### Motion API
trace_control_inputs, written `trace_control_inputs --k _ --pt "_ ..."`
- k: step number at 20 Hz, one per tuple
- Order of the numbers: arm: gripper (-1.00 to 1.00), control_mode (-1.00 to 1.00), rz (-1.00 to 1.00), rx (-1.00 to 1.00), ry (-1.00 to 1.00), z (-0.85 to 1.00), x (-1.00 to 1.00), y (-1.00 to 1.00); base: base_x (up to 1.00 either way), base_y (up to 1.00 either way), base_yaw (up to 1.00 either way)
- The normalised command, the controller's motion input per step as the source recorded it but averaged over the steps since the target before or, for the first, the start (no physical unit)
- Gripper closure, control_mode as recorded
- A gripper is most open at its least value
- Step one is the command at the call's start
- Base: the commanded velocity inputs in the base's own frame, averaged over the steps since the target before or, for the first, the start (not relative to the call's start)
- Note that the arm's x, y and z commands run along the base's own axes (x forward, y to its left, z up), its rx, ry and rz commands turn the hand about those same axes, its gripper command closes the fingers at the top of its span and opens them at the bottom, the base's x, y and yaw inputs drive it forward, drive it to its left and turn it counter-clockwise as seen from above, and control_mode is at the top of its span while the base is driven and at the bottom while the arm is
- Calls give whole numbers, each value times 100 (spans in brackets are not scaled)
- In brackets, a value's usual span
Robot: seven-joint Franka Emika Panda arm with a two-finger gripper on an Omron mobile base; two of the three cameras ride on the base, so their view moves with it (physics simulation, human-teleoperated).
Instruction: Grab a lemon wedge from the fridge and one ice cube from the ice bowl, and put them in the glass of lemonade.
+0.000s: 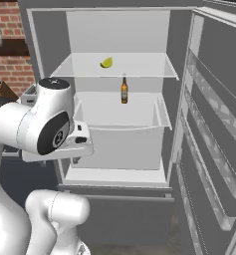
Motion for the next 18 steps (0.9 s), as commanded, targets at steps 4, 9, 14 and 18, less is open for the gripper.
trace_control_inputs --k 4,9,14,18 --pt "-100 100 0 0 0 0 0 0 72 -13 15" --pt "-100 100 0 0 0 0 0 0 68 -38 10" --pt "-100 100 0 0 0 0 0 0 16 -62 10" --pt "-100 100 0 0 0 0 0 0 0 0 6"
